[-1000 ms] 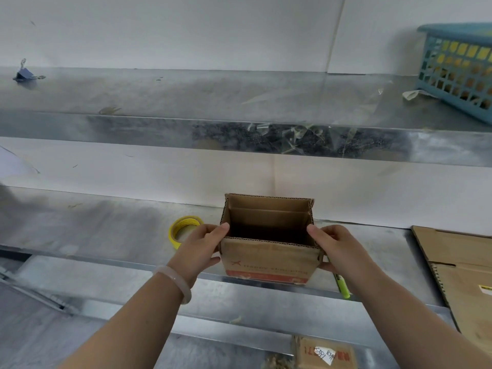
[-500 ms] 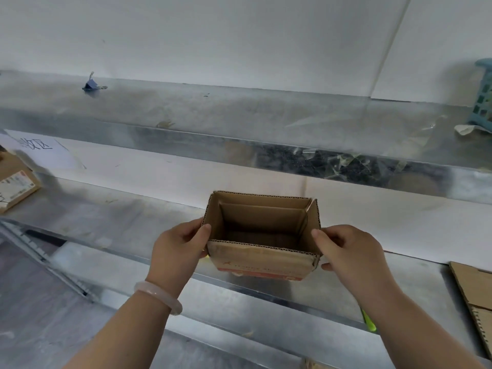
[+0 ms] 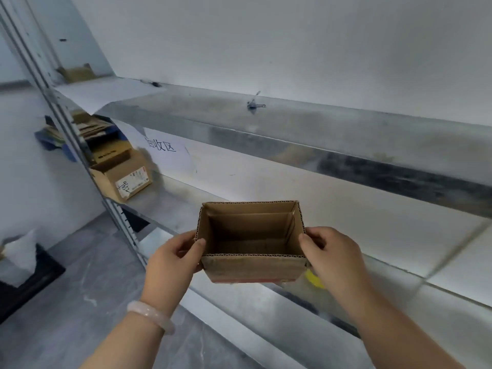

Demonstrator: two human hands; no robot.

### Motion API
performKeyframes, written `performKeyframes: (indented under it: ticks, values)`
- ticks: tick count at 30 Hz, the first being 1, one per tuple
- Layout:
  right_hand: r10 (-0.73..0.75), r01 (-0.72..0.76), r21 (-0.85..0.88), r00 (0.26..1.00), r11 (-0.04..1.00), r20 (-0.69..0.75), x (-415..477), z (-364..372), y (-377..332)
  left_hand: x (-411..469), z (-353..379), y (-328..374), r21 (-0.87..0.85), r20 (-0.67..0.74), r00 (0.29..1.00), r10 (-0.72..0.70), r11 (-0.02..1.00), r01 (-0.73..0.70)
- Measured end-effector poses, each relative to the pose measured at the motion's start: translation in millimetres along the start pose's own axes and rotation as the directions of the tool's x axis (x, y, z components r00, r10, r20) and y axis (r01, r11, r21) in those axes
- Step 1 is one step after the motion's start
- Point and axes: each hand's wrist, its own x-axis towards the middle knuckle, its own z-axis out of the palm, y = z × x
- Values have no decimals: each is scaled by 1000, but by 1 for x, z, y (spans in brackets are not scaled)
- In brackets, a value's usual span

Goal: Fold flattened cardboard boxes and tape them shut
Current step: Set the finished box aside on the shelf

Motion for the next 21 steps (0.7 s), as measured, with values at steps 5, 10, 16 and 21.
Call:
performKeyframes:
  ticks: [5,10,16,21]
  values:
    - [-42,43,-19,997,999,71,28,98,-62,52,-85,-23,32,-70,997,-42,998,44]
    - [-76,79,-12,986,997,146,64,162,-110,100,-136,-44,8,-122,988,-99,995,101]
    - [-132,143,-49,975,989,180,130,225,-156,169,-161,-72,-74,-163,963,-213,976,203]
    - [-162,173,-44,969,984,187,198,275,-180,233,-171,-91,-119,-159,942,-296,953,279]
